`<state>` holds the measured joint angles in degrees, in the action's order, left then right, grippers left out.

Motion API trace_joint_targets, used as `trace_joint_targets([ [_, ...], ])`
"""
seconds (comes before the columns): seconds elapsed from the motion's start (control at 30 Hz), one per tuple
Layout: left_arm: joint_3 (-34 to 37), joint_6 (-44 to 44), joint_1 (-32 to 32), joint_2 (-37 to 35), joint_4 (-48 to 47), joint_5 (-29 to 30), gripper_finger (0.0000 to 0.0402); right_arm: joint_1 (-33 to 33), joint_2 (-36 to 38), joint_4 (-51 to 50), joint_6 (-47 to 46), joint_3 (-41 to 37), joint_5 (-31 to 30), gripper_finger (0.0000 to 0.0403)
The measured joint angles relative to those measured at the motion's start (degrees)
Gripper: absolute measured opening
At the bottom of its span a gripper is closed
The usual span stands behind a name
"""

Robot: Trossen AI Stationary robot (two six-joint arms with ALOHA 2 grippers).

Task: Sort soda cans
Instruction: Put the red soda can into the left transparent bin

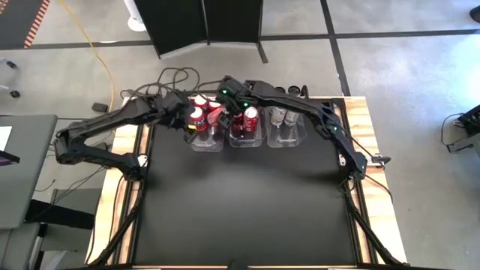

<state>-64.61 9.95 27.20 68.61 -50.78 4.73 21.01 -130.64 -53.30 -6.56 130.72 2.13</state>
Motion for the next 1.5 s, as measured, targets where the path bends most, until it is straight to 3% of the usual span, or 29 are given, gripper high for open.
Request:
trace_joint_targets([
  [0.27, 5.73, -3.68, -0.98, 3.17, 11.09, -1.40, 0.0373, -0.49, -3.72, 1.01, 0.07, 0.70, -2.33, 0.0286],
  [0.87, 5.90, -8.58, -1.10, 14.55, 24.02, -3.01, 0.0373, 0.14, -3.62, -0.15, 0.78, 0.35, -2.62, 0.0297],
  [1.07, 5.89, -7.23, -1.71, 13.71, 21.10, -3.08, 0.0373, 0.43, -3.46, -3.13, 2.49, 0.37, -0.72, 0.0298],
  [1.5, 6.07, -14.87, -2.82, 13.84, 21.18, -1.38, 0.0373, -0.82, -3.57, -1.34, 10.55, 0.24, -0.42, 0.0318],
])
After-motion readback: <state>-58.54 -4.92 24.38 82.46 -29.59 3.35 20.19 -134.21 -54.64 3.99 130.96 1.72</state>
